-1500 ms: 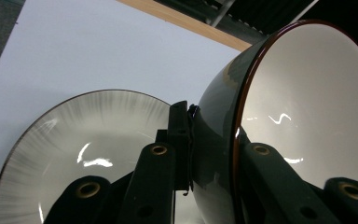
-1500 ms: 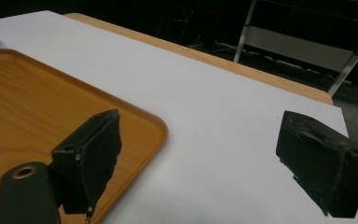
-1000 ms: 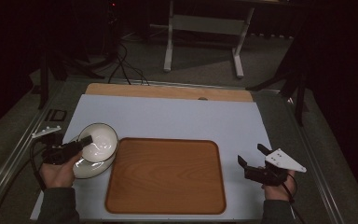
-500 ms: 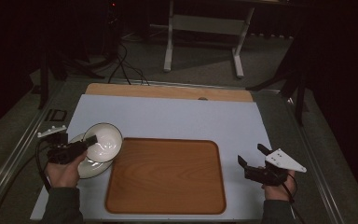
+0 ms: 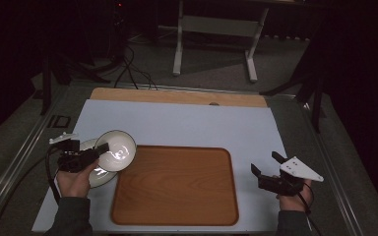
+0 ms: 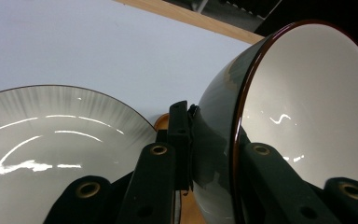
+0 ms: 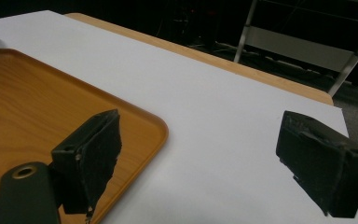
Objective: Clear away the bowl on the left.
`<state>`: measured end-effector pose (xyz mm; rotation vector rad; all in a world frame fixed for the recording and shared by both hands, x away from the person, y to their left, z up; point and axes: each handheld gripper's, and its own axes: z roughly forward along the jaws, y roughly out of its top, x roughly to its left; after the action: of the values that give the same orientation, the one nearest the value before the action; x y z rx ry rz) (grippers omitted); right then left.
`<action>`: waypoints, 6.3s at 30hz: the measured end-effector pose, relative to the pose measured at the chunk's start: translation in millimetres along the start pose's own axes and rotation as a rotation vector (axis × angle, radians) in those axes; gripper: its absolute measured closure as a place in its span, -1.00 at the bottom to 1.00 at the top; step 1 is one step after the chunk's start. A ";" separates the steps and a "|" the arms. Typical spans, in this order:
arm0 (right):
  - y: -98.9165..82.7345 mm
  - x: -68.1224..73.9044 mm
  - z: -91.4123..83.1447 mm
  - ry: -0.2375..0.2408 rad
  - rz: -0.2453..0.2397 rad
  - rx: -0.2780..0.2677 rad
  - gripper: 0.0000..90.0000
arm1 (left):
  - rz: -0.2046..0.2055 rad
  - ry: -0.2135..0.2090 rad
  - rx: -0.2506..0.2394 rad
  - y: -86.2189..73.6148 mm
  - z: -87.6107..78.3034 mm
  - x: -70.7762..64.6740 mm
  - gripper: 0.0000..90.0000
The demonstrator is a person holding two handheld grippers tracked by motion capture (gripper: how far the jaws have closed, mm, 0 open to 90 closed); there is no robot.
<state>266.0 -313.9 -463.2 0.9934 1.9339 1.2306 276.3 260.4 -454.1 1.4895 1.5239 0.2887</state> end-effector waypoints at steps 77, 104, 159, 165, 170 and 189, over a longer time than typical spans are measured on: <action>0.0 0.1 0.6 0.004 -0.003 0.002 -0.70 | 0.122 -0.047 0.110 -16.0 53.4 -59.4 0.80; 0.0 0.5 0.7 0.007 -0.005 0.004 -0.70 | 0.162 -0.059 0.145 -27.7 70.9 -78.8 0.80; 0.7 0.7 1.5 0.013 -0.009 0.002 -0.70 | 0.224 -0.039 0.258 -55.2 100.4 -99.2 0.80; 0.7 0.6 1.4 0.013 -0.008 0.001 -0.70 | 0.213 -0.034 0.276 -57.1 103.3 -96.7 0.80; 0.7 0.9 1.5 0.013 -0.008 0.002 -0.70 | 0.201 -0.036 0.291 -58.6 105.5 -95.5 0.80; 0.6 0.8 1.4 0.012 -0.009 0.003 -0.70 | 0.217 0.005 0.288 -59.9 110.7 -91.5 0.63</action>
<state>266.8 -312.4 -463.2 0.9804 1.9473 1.2318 301.3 119.0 -514.1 1.8880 1.4537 0.2043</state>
